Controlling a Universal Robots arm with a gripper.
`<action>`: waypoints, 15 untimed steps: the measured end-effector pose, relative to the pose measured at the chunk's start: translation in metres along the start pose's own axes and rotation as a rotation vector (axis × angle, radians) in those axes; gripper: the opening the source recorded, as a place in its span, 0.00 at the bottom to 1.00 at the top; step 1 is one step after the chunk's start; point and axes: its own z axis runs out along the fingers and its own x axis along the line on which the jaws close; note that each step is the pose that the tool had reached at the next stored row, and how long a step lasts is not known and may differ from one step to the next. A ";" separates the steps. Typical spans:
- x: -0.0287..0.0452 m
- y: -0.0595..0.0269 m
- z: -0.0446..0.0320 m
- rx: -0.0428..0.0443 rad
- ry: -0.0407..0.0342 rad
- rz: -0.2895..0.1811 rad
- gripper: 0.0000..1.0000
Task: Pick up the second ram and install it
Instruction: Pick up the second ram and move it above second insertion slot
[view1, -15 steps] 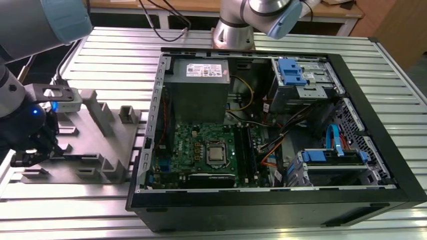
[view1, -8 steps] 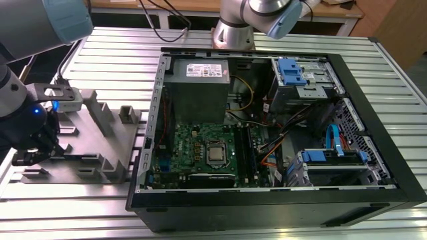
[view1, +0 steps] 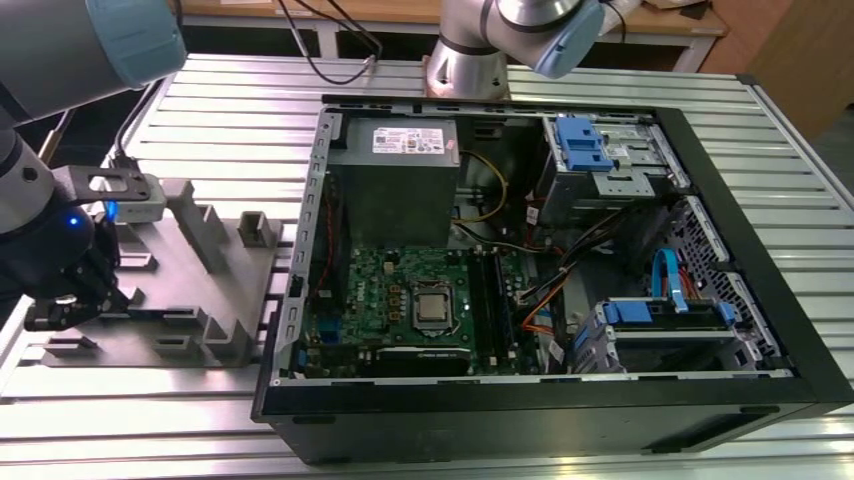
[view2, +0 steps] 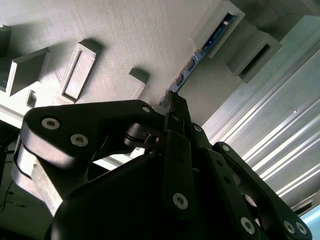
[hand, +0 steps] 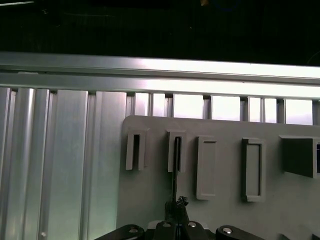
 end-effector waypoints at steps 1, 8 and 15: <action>-0.0001 0.0000 0.0000 0.0000 0.0000 0.000 0.07; -0.0004 0.0000 0.0000 0.0000 0.0000 0.000 0.33; -0.0006 0.0003 0.0012 0.0046 0.0003 -0.005 0.45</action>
